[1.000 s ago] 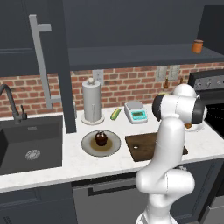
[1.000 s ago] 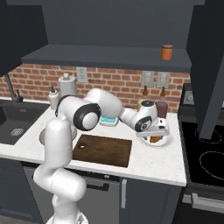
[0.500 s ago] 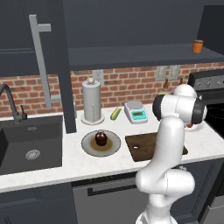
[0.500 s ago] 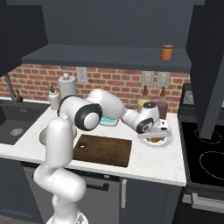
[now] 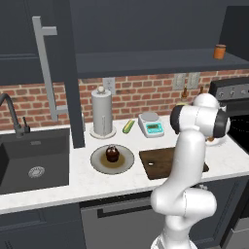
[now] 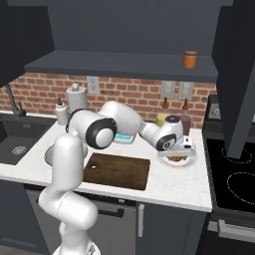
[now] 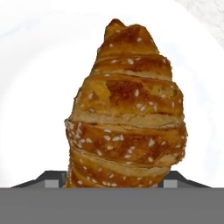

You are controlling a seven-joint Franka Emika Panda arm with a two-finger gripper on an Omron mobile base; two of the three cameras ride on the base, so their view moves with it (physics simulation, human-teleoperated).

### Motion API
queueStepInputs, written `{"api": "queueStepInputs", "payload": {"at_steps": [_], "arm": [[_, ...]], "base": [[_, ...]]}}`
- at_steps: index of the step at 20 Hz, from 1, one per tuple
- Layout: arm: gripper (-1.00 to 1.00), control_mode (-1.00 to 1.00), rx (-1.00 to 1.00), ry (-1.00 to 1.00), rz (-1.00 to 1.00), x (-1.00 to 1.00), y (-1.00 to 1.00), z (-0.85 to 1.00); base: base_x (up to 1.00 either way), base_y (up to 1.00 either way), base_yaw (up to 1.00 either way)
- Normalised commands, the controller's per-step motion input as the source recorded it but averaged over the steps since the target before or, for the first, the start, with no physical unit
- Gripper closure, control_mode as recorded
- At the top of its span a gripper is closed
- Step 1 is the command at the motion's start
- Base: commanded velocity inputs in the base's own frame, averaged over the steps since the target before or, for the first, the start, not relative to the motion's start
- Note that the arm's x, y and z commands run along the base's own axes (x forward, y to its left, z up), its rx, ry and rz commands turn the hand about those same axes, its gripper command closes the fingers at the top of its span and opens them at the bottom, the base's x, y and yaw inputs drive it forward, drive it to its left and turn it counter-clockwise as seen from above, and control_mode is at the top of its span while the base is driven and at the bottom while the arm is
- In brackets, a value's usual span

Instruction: From the different types of pastries on the counter, select a croissant and place it on the cutting board. Then retrieve a jar of jam from the cabinet and place it alongside the croissant on the cutting board.

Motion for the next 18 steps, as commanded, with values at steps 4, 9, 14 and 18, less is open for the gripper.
{"api": "queueStepInputs", "payload": {"at_steps": [4,9,14,18], "arm": [[1.0,-1.0,0.02,0.0,0.0,0.0,0.0,0.45],[1.0,-1.0,0.0,0.0,0.0,-0.02,0.0,0.44],[1.0,-1.0,0.0,-0.01,0.01,-0.29,0.08,0.19],[1.0,-1.0,0.0,0.0,0.0,-0.19,0.16,0.03]], "base": [[0.0,0.0,0.0],[0.0,0.0,0.0],[0.0,0.0,0.0],[0.0,0.0,0.0]]}}
